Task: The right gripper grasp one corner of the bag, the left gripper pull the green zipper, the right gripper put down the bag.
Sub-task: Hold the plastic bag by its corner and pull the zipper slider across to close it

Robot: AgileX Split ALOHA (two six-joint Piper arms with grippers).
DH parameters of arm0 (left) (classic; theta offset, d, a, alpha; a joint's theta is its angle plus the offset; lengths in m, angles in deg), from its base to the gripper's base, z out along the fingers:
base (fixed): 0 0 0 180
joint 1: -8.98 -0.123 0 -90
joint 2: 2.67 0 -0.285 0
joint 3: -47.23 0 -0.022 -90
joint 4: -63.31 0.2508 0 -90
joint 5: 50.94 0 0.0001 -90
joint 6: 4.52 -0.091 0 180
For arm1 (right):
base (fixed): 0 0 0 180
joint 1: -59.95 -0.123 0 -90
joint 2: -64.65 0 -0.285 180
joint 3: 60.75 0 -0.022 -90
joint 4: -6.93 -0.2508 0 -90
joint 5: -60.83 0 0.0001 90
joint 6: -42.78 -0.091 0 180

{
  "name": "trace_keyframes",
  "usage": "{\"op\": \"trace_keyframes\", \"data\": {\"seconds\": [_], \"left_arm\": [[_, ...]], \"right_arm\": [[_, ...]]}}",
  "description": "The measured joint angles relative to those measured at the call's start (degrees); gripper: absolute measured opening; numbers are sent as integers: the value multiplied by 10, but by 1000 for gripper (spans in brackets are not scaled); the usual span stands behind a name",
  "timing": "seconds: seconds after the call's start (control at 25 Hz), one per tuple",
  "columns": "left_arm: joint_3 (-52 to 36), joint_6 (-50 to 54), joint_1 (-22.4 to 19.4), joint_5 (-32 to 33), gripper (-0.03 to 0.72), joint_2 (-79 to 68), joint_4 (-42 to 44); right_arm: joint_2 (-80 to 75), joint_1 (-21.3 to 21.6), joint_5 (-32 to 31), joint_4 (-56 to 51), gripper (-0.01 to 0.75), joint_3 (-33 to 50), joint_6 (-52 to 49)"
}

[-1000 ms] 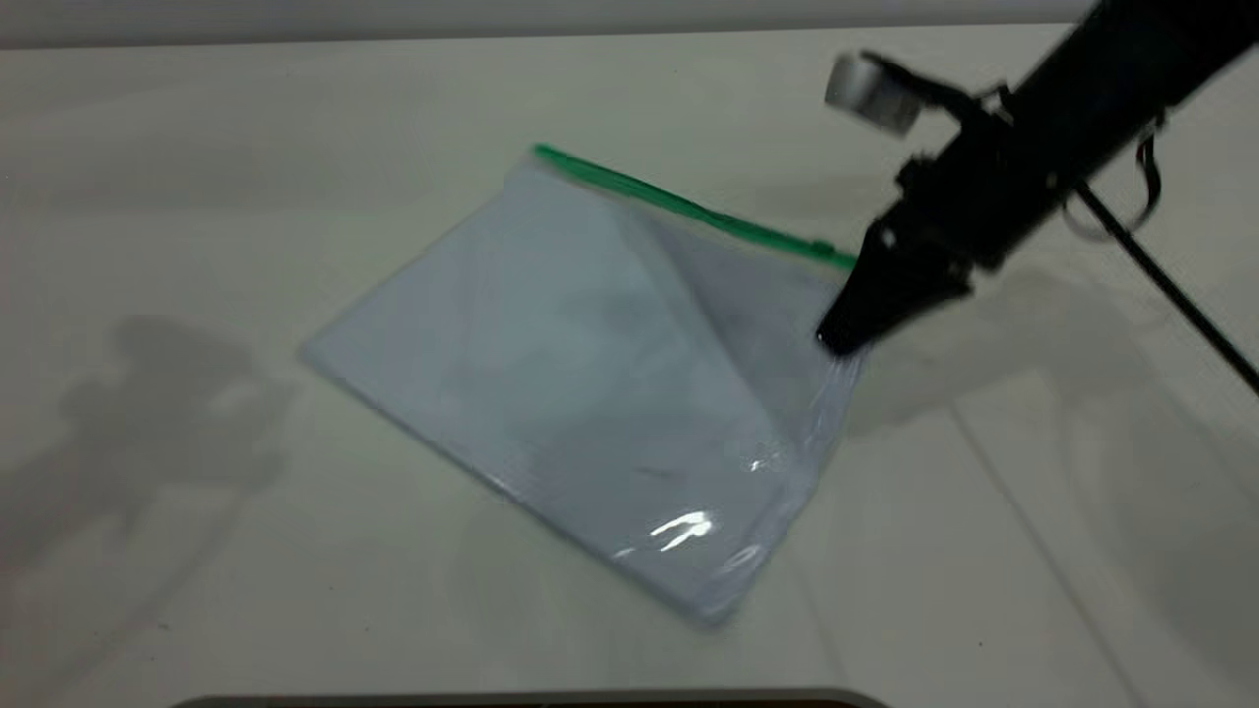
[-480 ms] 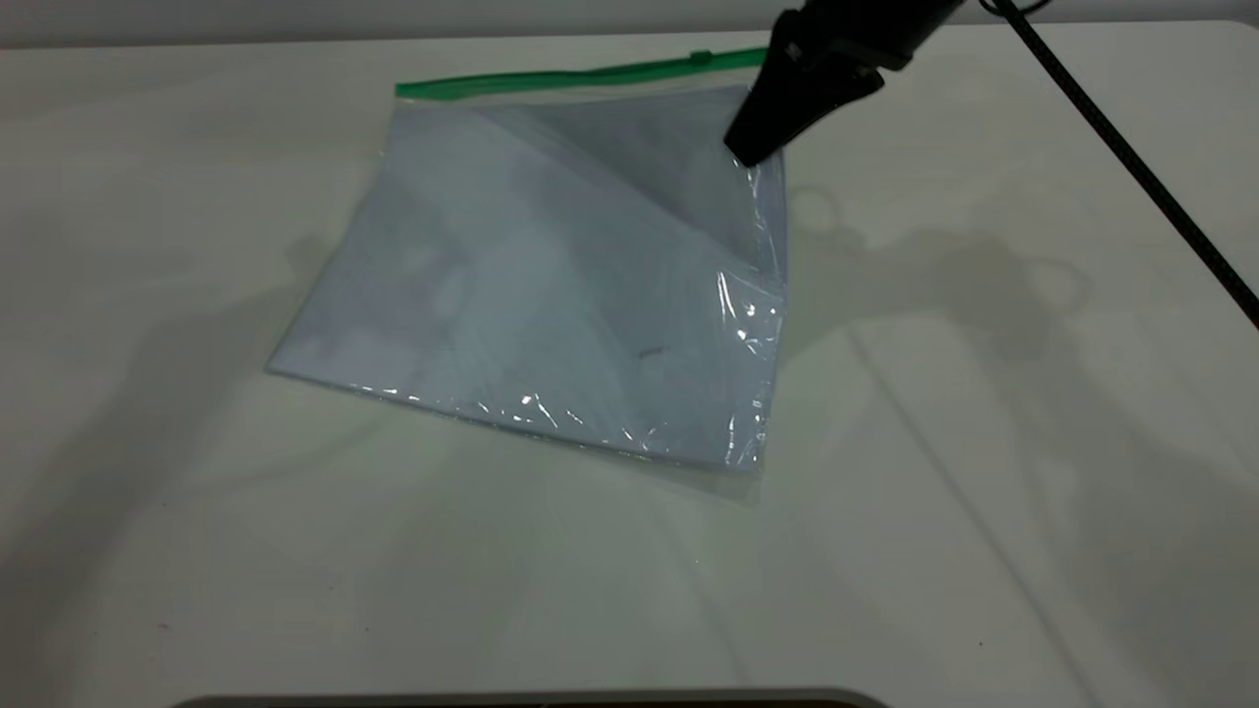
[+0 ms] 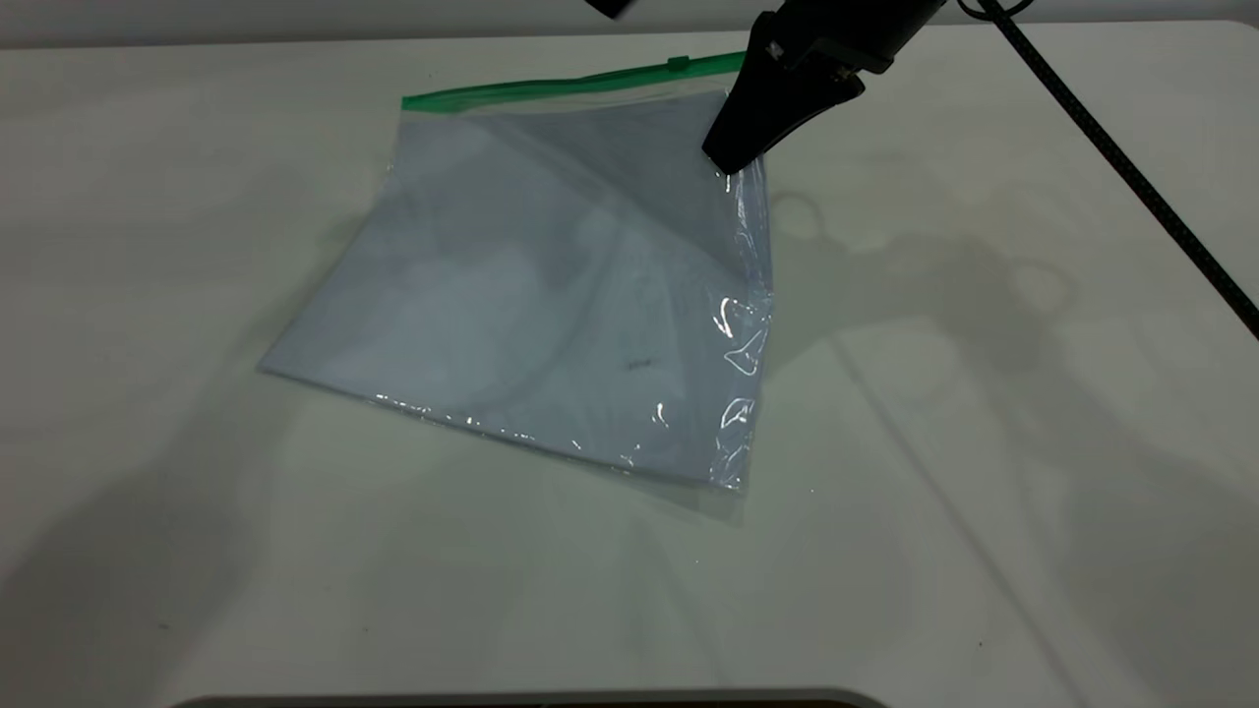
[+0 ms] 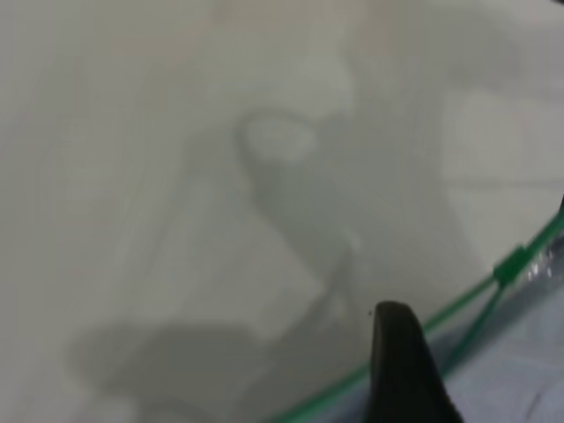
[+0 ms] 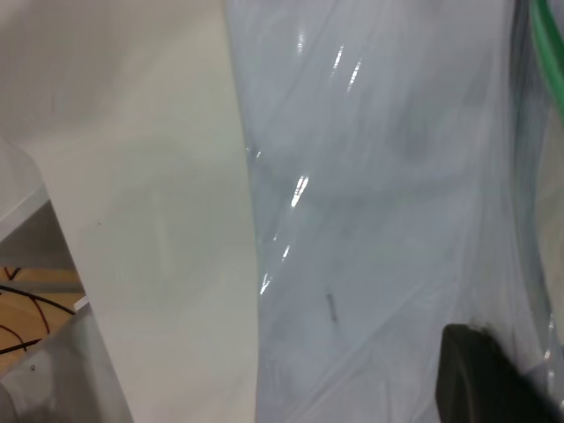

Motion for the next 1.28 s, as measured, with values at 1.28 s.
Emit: {"op": "trace_keyframes", "data": {"seconds": [1.28], "left_arm": [[41,-32,41,21,355,-53,-4]], "right_arm": [[0,0,-8,-2,33,0,0]]}}
